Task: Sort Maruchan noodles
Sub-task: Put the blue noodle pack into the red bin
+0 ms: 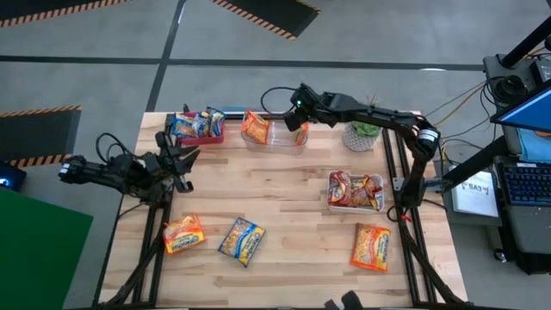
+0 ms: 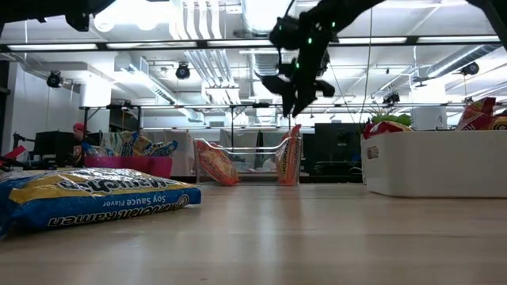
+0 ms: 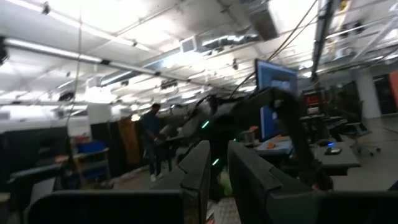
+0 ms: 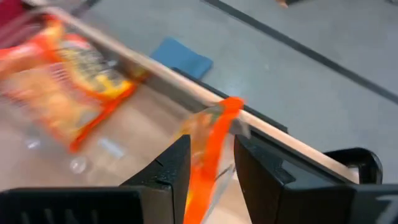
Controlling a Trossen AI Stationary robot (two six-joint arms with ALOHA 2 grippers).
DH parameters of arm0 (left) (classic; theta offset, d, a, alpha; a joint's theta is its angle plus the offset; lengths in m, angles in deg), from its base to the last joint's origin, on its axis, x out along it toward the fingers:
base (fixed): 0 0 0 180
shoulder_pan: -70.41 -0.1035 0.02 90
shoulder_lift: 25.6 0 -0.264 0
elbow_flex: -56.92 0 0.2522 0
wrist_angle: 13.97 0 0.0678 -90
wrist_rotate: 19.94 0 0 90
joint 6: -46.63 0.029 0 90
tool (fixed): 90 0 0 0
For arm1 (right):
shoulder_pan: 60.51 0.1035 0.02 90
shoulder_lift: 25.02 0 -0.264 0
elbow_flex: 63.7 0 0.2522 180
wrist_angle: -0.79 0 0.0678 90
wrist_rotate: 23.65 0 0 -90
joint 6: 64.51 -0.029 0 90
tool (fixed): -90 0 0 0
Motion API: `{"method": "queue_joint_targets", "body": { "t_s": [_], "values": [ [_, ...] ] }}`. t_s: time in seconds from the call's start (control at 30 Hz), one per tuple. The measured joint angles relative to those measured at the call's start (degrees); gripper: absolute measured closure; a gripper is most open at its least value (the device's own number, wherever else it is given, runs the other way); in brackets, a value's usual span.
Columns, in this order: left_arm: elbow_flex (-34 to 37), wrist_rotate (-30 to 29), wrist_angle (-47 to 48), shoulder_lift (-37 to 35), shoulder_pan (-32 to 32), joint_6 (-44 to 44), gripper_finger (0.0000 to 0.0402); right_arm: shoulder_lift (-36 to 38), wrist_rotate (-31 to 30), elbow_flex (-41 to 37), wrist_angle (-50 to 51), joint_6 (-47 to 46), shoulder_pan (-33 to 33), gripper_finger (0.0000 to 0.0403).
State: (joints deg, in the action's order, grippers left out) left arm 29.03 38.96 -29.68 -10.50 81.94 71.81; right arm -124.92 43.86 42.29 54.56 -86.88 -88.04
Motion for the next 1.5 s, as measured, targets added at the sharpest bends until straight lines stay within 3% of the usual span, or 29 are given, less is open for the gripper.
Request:
{"method": "queue_joint_targets", "body": {
  "t_s": [0.13, 0.37, 0.6, 0.87, 1.0, 1.3, 1.5],
  "values": [
    [0.02, -4.15, 1.06, 1.15, 0.0, -1.81, 0.0361, 3.85, 0.02, -0.62, 0.61, 2.9, 4.48, 0.0298],
    [0.02, -4.44, 1.86, 5.08, 0.0, -6.57, 0.0361, 10.22, 0.21, -4.31, 0.33, 8.51, 15.86, 0.0298],
    [0.04, -4.02, 8.11, 10.54, 0.07, -19.77, 0.0361, 16.02, 0.41, -13.25, -2.35, 6.99, 26.81, 0.03],
    [0.04, 10.47, 9.08, 17.88, 0.07, -36.68, 0.0361, 22.18, 4.18, -23.25, -3.15, 3.96, 33.56, 0.0303],
    [0.03, 15.75, 8.92, 22.07, 0.09, -46.38, 0.0361, 25.8, 4.57, -28.19, -6.19, 6.74, 34.83, 0.0303],
    [0.02, 21.04, 4.14, 32.4, 0.83, -58.81, 0.0361, 36.25, 5.2, -42.3, -24.9, 16.92, 35.06, 0.0305],
    [-1.31, 22.05, 5.19, 36.94, 0.83, -64.26, 0.0361, 43.47, 10.34, -49.44, -35.93, 23.55, 35.04, 0.0305]
  ]
}}
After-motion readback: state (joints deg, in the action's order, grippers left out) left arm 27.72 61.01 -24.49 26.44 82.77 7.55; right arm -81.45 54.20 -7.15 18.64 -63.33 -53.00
